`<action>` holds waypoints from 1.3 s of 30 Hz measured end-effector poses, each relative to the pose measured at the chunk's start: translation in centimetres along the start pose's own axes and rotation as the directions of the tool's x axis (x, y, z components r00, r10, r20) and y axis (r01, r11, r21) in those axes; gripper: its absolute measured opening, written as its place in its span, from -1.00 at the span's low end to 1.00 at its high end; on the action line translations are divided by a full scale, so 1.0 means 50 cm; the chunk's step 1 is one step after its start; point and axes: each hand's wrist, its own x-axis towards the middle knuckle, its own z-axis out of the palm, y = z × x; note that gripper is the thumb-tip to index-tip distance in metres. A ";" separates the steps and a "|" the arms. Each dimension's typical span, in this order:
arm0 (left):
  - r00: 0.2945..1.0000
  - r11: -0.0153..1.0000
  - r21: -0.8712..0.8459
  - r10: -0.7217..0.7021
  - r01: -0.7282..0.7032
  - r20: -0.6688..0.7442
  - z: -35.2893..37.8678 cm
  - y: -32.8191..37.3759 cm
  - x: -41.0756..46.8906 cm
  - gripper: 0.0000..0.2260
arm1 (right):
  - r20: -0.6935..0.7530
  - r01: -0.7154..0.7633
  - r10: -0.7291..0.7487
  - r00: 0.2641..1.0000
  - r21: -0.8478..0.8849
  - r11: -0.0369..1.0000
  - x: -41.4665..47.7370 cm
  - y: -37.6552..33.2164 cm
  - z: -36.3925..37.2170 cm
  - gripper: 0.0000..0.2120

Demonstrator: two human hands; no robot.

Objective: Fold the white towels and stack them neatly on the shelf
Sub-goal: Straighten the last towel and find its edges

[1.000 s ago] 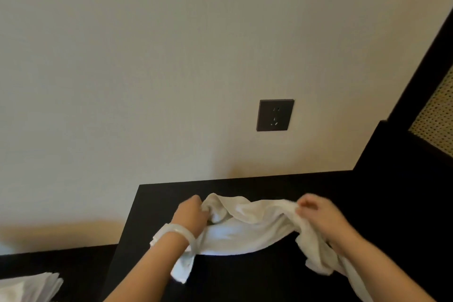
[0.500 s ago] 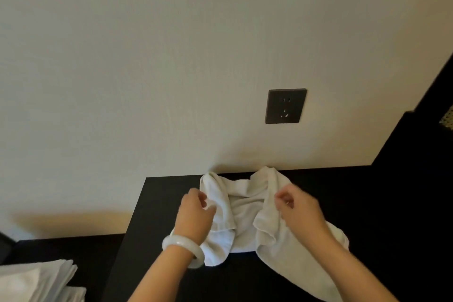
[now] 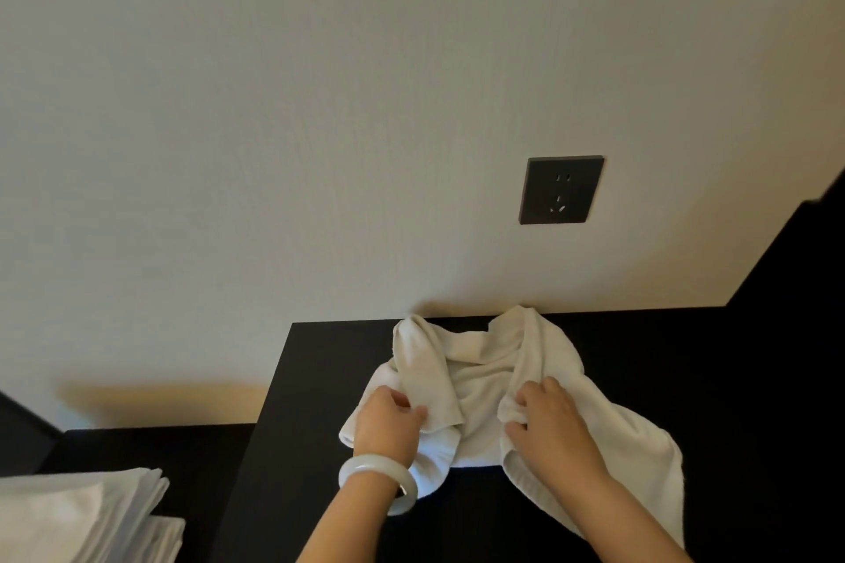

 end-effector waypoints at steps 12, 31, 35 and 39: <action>0.890 0.830 -0.484 0.413 -0.278 0.196 -0.076 0.147 -0.167 -0.89 | -0.276 0.232 -0.056 0.960 0.660 0.715 -0.126 -0.076 -0.127 -0.80; 0.898 0.822 -0.550 0.343 -0.145 0.277 -0.074 0.136 -0.216 -0.83 | -0.160 0.362 -0.325 0.932 0.365 0.858 -0.199 -0.059 -0.202 -0.75; 0.882 0.831 -0.550 0.320 -0.085 0.346 -0.059 0.137 -0.215 -0.76 | -0.164 0.263 -0.226 0.960 0.266 0.927 -0.200 -0.066 -0.215 -0.82; 0.846 0.901 -0.108 0.432 -0.420 0.313 -0.032 0.123 -0.190 -0.65 | -0.216 0.236 -0.159 0.963 0.398 0.887 -0.203 -0.035 -0.220 -0.76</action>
